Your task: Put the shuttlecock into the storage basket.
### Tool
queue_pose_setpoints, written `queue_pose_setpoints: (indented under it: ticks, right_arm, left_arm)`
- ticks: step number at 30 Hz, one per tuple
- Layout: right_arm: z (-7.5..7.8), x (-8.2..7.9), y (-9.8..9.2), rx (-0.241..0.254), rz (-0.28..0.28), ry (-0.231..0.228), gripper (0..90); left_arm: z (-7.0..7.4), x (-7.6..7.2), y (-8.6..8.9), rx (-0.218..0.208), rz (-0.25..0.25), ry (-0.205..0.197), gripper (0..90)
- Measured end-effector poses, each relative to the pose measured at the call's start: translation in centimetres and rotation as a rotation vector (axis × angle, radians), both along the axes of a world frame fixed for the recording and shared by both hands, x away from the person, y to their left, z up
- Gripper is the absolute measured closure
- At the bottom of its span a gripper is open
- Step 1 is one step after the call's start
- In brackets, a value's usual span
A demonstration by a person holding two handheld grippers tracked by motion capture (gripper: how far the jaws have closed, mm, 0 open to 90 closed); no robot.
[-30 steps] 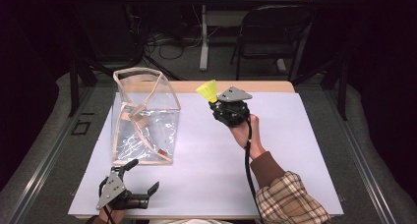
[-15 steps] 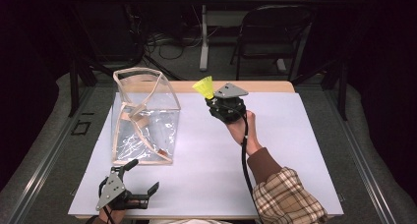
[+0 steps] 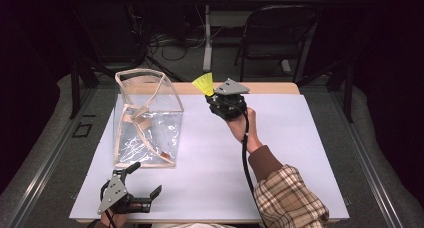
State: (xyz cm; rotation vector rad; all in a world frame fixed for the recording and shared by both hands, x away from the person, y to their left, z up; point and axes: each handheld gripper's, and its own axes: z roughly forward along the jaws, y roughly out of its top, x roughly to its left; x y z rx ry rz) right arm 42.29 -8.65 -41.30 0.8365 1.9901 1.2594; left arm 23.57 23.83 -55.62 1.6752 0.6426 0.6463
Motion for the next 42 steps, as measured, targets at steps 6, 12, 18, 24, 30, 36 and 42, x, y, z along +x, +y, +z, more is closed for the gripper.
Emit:
queue_pose_setpoints:
  ticks: [6,12,18,24,30,36,42]
  right_arm:
    - [0.2,0.4,0.9,0.007,0.016,-0.006,64.5]
    - [0.3,0.7,1.5,0.012,0.031,-0.005,64.5]
    - [0.3,1.0,2.1,0.018,0.040,0.000,64.5]
    - [0.2,1.3,2.7,0.029,0.049,0.001,64.5]
    - [0.2,1.6,3.4,0.032,0.058,0.001,64.5]
    - [0.4,1.7,3.9,0.041,0.065,0.004,64.5]
    - [0.5,2.0,4.4,0.043,0.072,0.000,64.5]
  left_arm:
    - [0.0,0.0,0.0,0.000,-0.002,0.000,0.1]
    - [0.0,0.0,0.0,-0.002,-0.001,-0.001,0.1]
    - [0.0,0.0,0.0,-0.002,-0.001,0.000,0.1]
    - [0.0,0.0,0.0,-0.003,-0.001,-0.001,0.1]
    - [0.0,0.0,0.0,-0.004,-0.002,0.000,0.1]
    - [0.0,0.0,0.0,-0.006,-0.003,0.002,0.1]
    - [0.0,0.1,0.0,-0.005,-0.003,0.002,0.1]
